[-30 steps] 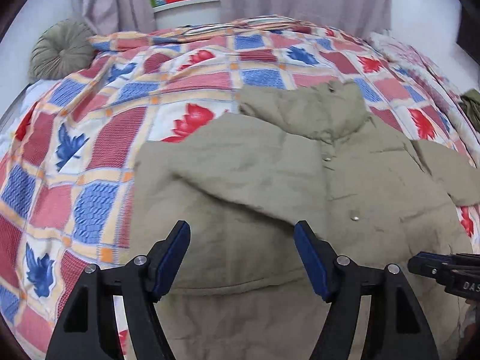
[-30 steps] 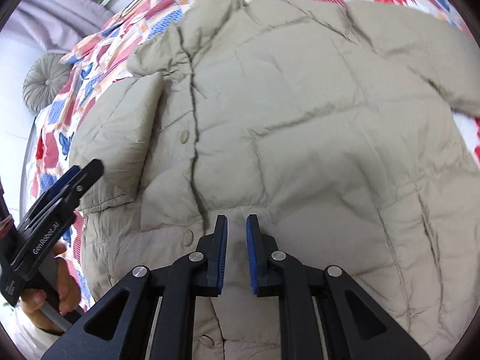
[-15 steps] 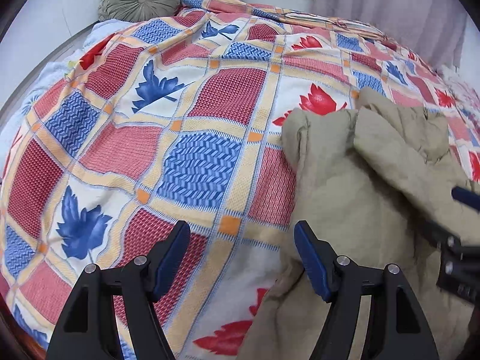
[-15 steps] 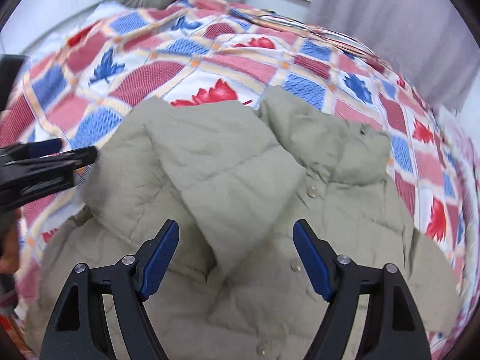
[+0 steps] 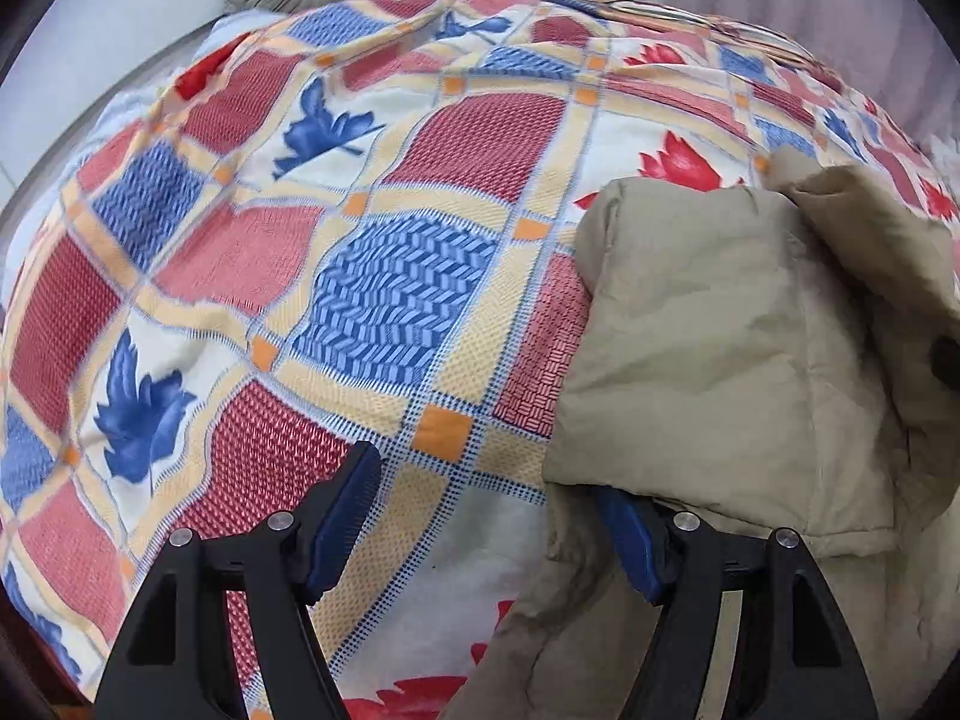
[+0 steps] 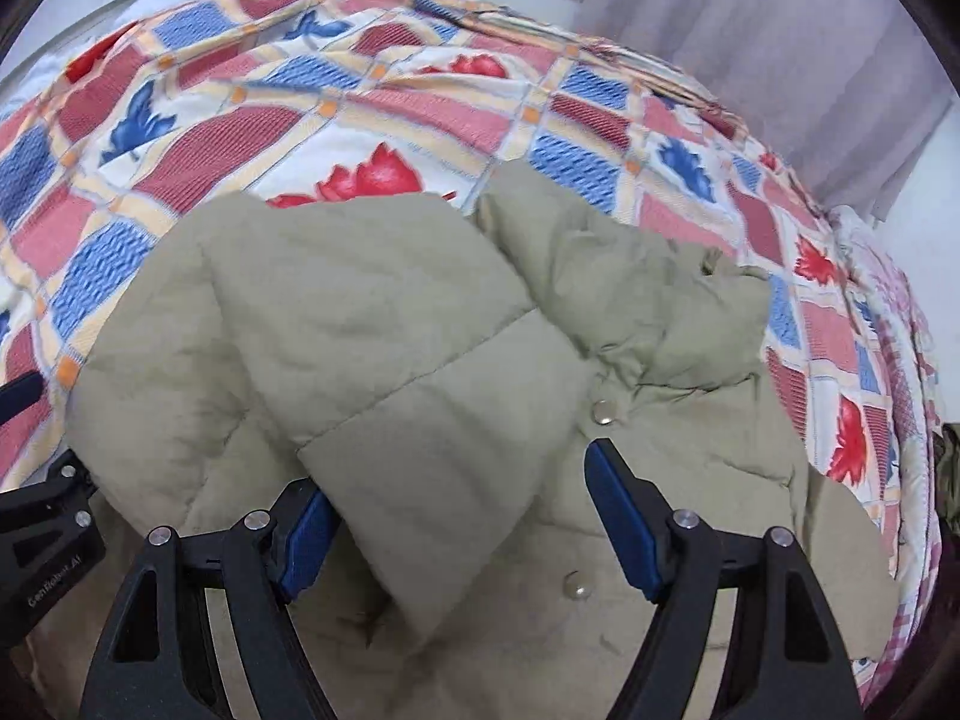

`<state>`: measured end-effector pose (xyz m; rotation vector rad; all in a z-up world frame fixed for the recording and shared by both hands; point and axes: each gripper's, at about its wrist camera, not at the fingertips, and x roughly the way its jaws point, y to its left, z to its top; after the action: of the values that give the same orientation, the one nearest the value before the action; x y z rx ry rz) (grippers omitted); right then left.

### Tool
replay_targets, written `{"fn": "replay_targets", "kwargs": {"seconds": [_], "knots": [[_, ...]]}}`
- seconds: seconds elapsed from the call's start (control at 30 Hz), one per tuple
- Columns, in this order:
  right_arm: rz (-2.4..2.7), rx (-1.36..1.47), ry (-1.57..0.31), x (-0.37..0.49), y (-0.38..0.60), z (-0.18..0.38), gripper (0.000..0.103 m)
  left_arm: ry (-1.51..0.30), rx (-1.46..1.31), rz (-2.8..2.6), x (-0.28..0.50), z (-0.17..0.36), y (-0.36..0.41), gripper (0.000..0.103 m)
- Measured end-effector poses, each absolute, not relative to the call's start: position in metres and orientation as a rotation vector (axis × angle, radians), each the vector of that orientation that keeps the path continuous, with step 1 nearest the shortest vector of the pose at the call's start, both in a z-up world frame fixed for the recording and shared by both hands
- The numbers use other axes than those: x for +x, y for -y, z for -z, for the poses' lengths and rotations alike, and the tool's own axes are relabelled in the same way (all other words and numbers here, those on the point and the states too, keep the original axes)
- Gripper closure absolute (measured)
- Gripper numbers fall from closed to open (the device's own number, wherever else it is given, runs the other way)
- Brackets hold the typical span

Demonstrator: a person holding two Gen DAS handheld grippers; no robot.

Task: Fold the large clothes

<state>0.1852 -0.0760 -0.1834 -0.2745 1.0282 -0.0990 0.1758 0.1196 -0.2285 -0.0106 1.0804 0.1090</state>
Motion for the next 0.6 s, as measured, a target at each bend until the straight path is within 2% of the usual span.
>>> {"fn": "replay_targets", "kwargs": {"seconds": [0.17,0.4,0.6], "knots": [[0.322,0.004,-0.968,0.165,0.161,0.168,0.022,-1.095,-0.019,-0.134,0.174,0.241,-0.123,0.030],[0.378,0.500,-1.121,0.126,0.262,0.227,0.023,-1.139,-0.006,-0.066,0.161,0.226,-0.133,0.030],[0.251,0.691,-1.092,0.116,0.281,0.231,0.023,-1.181,-0.226,0.173,0.177,0.197,-0.162,0.030]]}}
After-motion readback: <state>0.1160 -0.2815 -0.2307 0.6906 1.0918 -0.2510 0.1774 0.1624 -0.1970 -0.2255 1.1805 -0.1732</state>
